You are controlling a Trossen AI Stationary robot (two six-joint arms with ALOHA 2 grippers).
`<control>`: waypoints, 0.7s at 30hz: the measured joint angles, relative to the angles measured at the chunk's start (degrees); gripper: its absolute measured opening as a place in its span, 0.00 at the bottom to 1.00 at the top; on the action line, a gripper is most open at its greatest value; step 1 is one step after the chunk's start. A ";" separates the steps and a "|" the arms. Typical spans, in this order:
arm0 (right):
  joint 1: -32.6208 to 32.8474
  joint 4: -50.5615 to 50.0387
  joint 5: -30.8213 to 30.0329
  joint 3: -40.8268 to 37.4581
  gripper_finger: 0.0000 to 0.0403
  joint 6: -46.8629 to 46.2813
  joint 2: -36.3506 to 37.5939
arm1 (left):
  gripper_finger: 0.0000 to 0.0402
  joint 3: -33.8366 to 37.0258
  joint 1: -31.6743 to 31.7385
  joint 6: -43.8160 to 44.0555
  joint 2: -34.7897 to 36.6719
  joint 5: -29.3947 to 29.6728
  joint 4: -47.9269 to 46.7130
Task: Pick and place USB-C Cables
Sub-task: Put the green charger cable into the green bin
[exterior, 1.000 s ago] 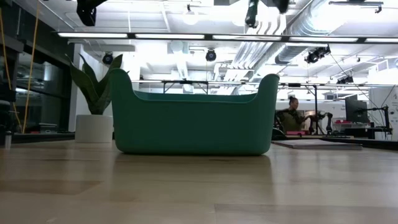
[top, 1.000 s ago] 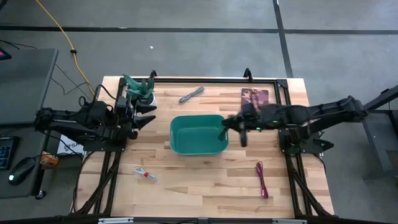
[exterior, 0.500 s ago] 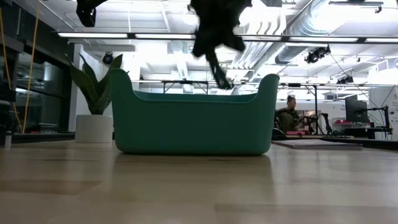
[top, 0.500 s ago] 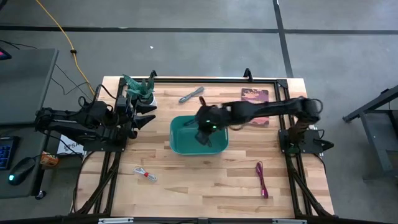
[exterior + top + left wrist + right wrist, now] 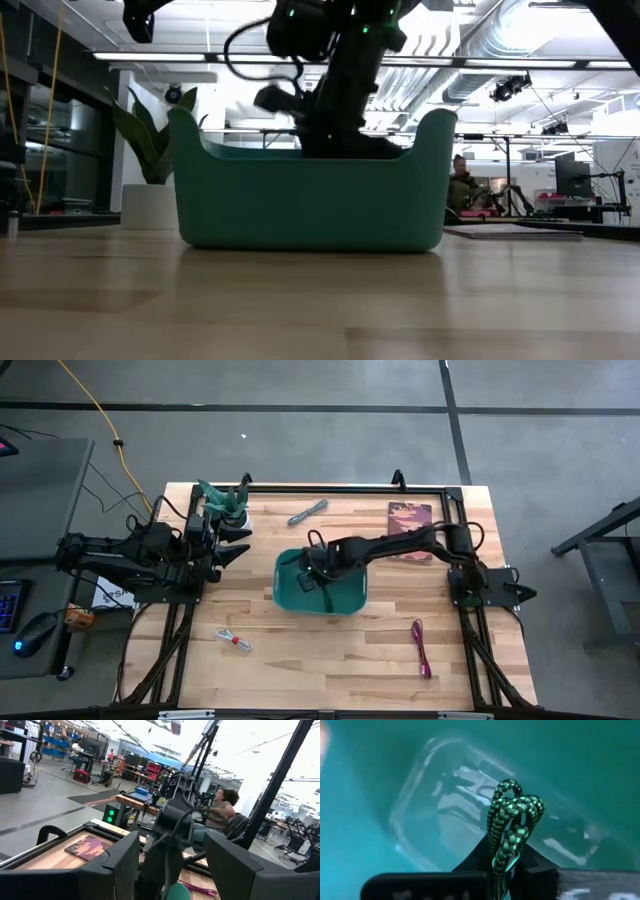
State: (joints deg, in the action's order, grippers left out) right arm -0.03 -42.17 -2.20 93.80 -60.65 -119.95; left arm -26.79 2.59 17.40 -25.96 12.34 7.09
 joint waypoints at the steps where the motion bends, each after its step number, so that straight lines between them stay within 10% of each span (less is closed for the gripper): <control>1: 0.00 0.02 -0.04 0.00 0.01 -0.75 -0.44 | 0.50 0.00 0.00 0.01 0.00 0.04 0.00; 21: 0.00 0.18 -0.70 0.00 0.14 -3.82 -1.78 | 0.50 -0.02 0.00 0.40 0.00 0.11 0.04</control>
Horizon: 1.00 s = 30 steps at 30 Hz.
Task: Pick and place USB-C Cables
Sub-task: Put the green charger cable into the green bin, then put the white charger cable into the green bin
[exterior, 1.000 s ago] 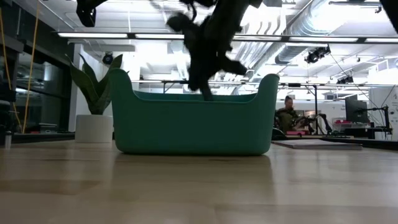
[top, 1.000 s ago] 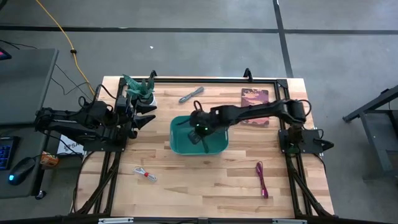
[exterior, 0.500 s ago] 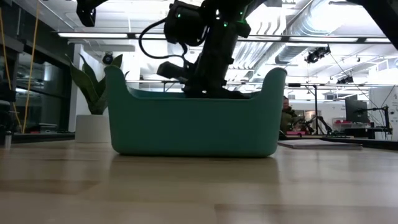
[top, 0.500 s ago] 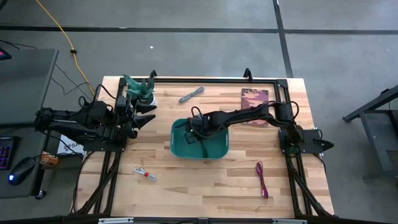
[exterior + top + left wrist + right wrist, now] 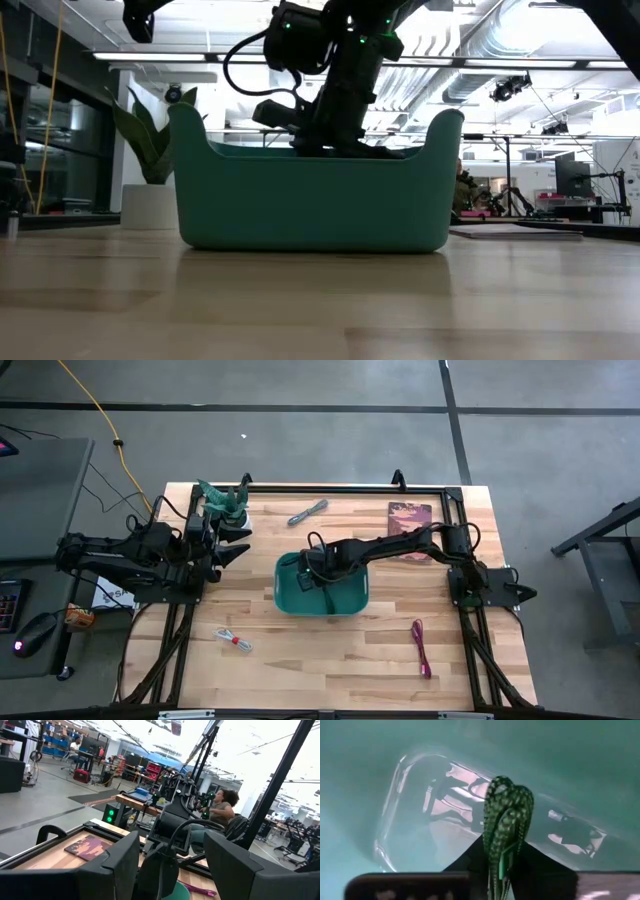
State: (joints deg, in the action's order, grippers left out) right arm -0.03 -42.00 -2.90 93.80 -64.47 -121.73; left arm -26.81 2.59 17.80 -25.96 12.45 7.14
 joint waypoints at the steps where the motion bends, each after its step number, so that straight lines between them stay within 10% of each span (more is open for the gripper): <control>1: 0.00 0.00 0.18 0.00 0.16 0.00 0.00 | 0.50 0.00 0.00 0.05 0.00 0.00 0.00; 12: 0.00 0.06 1.56 0.00 0.46 0.99 0.03 | 0.50 0.00 0.00 0.04 0.00 0.00 0.02; 22: 0.07 -0.94 4.28 2.93 0.48 16.41 9.83 | 0.50 0.00 -0.02 0.04 0.00 0.00 0.02; 30: 0.07 -17.13 -7.20 2.91 0.48 29.03 25.51 | 0.50 0.00 -0.02 0.03 0.00 0.00 0.15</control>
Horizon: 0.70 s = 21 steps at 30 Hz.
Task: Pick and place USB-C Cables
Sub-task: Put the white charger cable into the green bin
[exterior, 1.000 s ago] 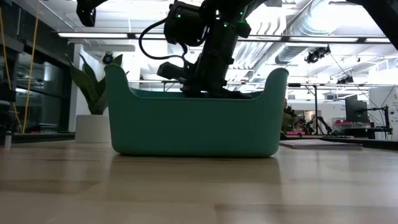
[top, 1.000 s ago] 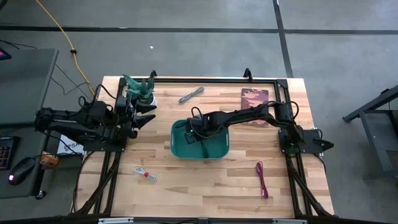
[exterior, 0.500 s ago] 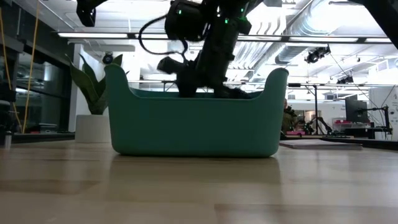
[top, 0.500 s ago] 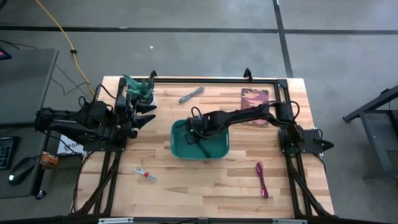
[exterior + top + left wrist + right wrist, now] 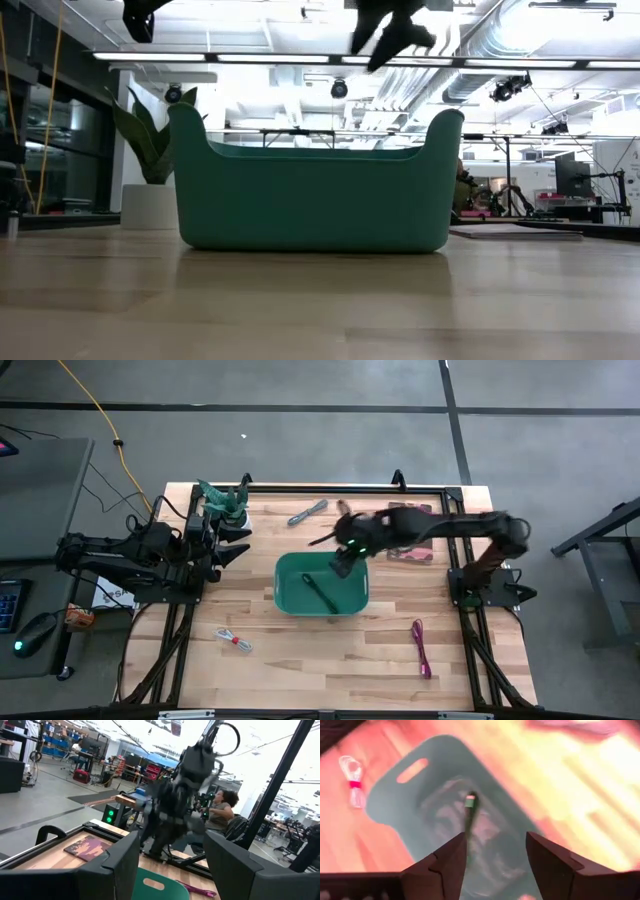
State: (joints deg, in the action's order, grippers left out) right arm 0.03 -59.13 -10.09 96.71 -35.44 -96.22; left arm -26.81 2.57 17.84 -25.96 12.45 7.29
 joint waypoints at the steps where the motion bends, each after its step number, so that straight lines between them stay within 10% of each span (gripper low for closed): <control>1: -0.01 -1.07 -0.81 -0.02 0.48 1.07 1.73 | 0.50 0.00 0.00 0.01 0.00 0.09 0.02; 11: 2.12 -6.57 -4.51 -1.79 0.48 9.49 14.99 | 0.50 0.00 0.00 0.01 0.00 0.42 0.10; 21: 2.34 22.81 1.42 -36.77 0.48 4.95 41.54 | 0.50 0.00 0.00 0.17 0.00 0.39 0.17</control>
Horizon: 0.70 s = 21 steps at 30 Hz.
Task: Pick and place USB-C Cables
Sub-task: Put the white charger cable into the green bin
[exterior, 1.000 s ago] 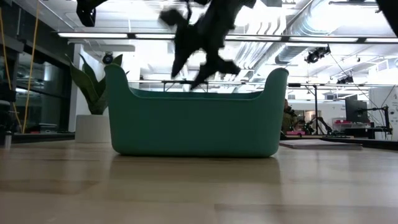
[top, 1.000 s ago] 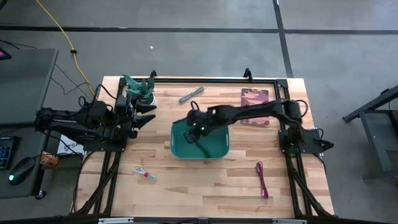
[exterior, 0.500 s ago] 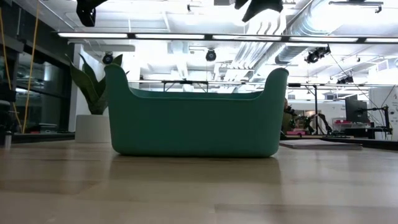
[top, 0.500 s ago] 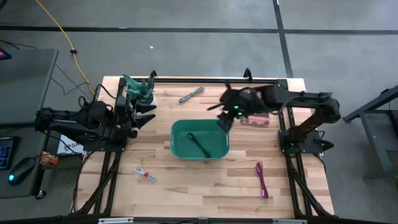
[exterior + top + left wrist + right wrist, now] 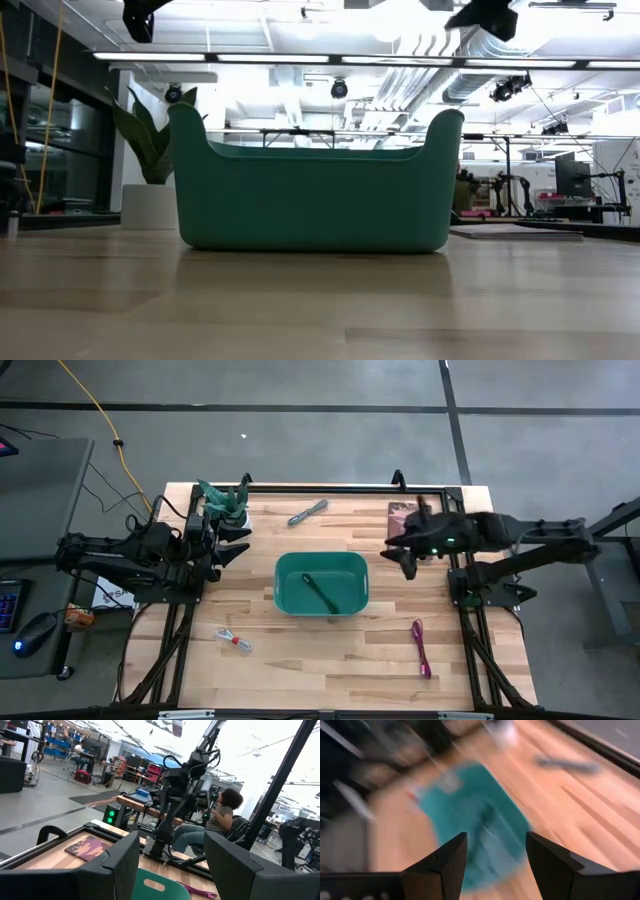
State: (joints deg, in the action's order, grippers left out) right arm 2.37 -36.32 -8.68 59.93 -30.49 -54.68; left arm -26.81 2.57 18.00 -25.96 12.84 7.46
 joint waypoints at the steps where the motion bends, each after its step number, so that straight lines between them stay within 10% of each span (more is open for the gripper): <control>1: 0.00 5.34 0.26 -3.17 0.48 0.65 2.33 | 0.50 0.00 0.00 -0.21 0.00 0.00 0.00; 9: 0.00 31.75 4.34 -18.80 0.48 14.17 11.93 | 0.50 0.00 0.00 -0.18 0.00 0.00 0.00; 21: 0.00 33.84 4.75 -20.71 0.48 12.56 12.69 | 0.50 0.00 0.00 -0.03 -0.01 -0.02 0.06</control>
State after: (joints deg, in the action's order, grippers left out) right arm 2.37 -2.47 -3.92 39.22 -17.93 -42.00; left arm -26.81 2.57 17.98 -25.97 12.82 7.52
